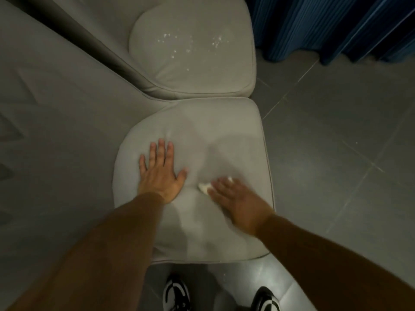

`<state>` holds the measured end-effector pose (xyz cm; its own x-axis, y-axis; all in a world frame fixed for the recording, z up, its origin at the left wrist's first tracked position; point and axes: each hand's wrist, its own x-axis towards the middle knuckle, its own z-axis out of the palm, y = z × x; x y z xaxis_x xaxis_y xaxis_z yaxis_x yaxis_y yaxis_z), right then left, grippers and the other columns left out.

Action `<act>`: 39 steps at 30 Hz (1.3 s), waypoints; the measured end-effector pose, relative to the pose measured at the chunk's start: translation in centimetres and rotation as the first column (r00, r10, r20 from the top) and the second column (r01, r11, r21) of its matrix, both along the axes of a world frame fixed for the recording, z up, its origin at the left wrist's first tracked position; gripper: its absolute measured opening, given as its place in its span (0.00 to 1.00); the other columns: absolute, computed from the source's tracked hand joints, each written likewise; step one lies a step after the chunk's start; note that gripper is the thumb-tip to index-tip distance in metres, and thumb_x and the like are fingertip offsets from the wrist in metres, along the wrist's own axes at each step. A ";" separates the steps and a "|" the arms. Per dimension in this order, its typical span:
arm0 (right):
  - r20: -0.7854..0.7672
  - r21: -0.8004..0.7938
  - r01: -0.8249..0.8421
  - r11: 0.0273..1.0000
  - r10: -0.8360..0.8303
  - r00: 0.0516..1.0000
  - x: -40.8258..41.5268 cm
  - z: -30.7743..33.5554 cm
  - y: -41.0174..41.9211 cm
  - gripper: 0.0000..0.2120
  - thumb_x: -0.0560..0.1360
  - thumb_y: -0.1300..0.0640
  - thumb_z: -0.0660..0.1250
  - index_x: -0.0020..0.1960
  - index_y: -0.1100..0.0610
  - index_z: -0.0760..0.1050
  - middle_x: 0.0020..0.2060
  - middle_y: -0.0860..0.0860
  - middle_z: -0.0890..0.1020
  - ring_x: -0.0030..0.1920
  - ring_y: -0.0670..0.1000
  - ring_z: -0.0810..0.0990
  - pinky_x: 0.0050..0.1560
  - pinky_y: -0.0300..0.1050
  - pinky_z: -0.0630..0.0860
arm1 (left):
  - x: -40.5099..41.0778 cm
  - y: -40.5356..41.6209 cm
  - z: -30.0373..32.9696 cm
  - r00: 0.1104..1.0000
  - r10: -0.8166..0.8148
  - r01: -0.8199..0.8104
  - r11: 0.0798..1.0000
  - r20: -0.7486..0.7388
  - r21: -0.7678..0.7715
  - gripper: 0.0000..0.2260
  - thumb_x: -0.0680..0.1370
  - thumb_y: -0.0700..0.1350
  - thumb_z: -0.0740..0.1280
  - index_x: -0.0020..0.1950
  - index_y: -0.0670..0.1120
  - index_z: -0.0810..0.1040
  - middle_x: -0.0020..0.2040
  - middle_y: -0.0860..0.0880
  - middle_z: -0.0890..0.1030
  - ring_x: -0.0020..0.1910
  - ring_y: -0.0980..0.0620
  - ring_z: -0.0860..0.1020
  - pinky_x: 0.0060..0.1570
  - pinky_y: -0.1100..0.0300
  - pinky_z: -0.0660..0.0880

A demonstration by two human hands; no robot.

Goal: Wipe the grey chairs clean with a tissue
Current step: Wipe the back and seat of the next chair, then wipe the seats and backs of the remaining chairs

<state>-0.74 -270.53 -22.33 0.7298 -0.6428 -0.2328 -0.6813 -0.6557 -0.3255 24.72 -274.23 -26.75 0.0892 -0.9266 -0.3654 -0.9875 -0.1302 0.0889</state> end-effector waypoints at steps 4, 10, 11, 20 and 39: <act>-0.171 0.363 0.119 0.924 -0.059 0.983 0.6 3.3 1.5 0.34 0.79 0.66 0.59 0.79 0.46 0.52 0.79 0.50 0.55 0.78 0.53 0.51 0.77 0.46 0.43 | 1.5 -2.5 5.1 0.997 -0.068 0.077 0.935 -0.038 0.346 0.45 0.75 0.76 0.52 0.83 0.54 0.40 0.82 0.51 0.35 0.81 0.50 0.36 0.78 0.41 0.43; -0.375 0.455 0.306 0.836 -0.131 0.918 2.7 13.3 -2.6 0.26 0.77 0.66 0.60 0.73 0.51 0.69 0.72 0.54 0.70 0.71 0.55 0.69 0.71 0.47 0.65 | 0.7 1.0 13.3 0.976 -0.219 0.193 0.823 -0.015 0.534 0.37 0.78 0.74 0.51 0.80 0.53 0.63 0.80 0.49 0.64 0.77 0.46 0.64 0.76 0.50 0.58; -0.387 0.410 0.313 0.857 -0.148 0.910 2.9 15.1 -3.2 0.25 0.77 0.65 0.59 0.73 0.51 0.69 0.71 0.54 0.71 0.70 0.56 0.69 0.70 0.47 0.65 | 0.1 2.8 14.4 0.967 -0.252 0.239 0.815 -0.049 0.528 0.34 0.80 0.71 0.53 0.80 0.53 0.65 0.79 0.48 0.66 0.76 0.45 0.66 0.75 0.51 0.60; -0.477 0.284 0.442 0.851 -0.274 0.835 2.6 27.7 -3.1 0.21 0.78 0.62 0.58 0.70 0.55 0.72 0.65 0.55 0.75 0.63 0.57 0.74 0.62 0.47 0.71 | -1.4 10.7 27.0 0.945 -0.322 0.315 0.864 -0.050 0.393 0.22 0.83 0.57 0.56 0.72 0.46 0.72 0.68 0.43 0.76 0.64 0.41 0.74 0.62 0.49 0.72; -0.463 0.302 0.382 0.873 -0.216 0.860 -6.4 39.3 -11.0 0.21 0.80 0.58 0.58 0.72 0.54 0.69 0.70 0.56 0.72 0.68 0.57 0.71 0.66 0.46 0.66 | -5.8 -1.6 43.4 0.983 -0.149 0.110 0.946 0.106 0.305 0.22 0.81 0.54 0.59 0.73 0.46 0.71 0.67 0.43 0.75 0.65 0.41 0.74 0.62 0.49 0.73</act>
